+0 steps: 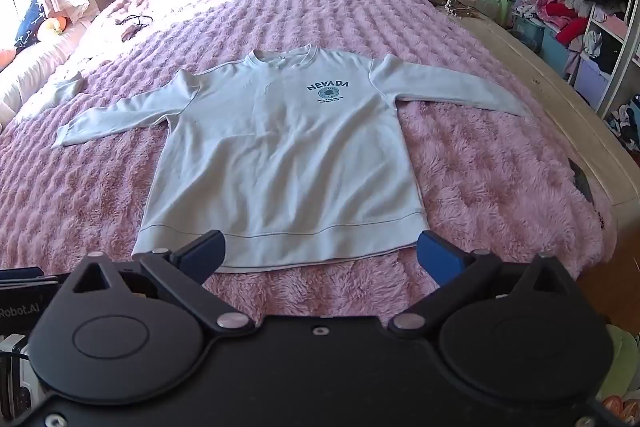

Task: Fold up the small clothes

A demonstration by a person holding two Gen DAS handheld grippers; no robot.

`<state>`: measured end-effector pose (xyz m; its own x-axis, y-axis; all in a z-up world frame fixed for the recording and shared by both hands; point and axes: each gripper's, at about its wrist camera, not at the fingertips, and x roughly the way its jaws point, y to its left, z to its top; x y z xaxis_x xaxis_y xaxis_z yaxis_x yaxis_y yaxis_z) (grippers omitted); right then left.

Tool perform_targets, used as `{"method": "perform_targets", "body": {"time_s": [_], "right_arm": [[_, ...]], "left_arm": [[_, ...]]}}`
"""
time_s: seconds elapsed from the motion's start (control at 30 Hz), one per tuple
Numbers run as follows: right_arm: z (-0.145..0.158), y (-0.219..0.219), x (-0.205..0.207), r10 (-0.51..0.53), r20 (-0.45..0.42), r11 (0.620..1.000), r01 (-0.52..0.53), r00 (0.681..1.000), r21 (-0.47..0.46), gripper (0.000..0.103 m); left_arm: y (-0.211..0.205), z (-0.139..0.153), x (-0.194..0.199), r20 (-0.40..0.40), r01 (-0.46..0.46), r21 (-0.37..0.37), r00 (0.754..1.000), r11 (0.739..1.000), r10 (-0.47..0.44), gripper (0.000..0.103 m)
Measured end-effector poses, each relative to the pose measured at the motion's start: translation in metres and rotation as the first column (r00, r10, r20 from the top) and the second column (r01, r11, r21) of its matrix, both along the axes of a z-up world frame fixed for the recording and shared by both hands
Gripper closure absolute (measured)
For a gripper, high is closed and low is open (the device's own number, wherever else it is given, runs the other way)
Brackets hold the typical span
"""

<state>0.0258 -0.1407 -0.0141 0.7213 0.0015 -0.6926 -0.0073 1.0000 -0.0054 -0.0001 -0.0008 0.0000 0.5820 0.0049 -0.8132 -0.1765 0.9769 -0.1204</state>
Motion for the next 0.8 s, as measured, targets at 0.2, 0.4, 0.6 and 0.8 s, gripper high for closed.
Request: {"method": "perform_targets", "body": {"time_s": [0.2,0.4,0.6,0.8], "right_arm": [[-0.0001,-0.0003,-0.0003,0.001,0.001,1.0,-0.001,1.0,0.007,0.0],[0.0,-0.0003,-0.0005,0.002,0.0,1.0,-0.002,1.0,0.007,0.0],[0.0,0.0001,-0.0006,0.002,0.001,1.0,-0.002,1.0,0.004,0.0],[-0.0001,-0.0001,-0.0004,0.0,0.001,1.0,0.0,1.0,0.004,0.0]], "left_arm": [[-0.0065,0.0004,-0.0024,0.0,0.015,0.021,1.0,1.0,-0.015,0.025],[-0.002,-0.0007,-0.0043,-0.009,0.005,-0.001,1.0,1.0,-0.005,0.025],[-0.0002,-0.0013,0.0015,-0.019,0.006,-0.005,1.0,1.0,-0.006,0.025],[-0.0007,-0.0022,0.002,-0.02,0.005,-0.005,1.0,1.0,-0.005,0.025]]}}
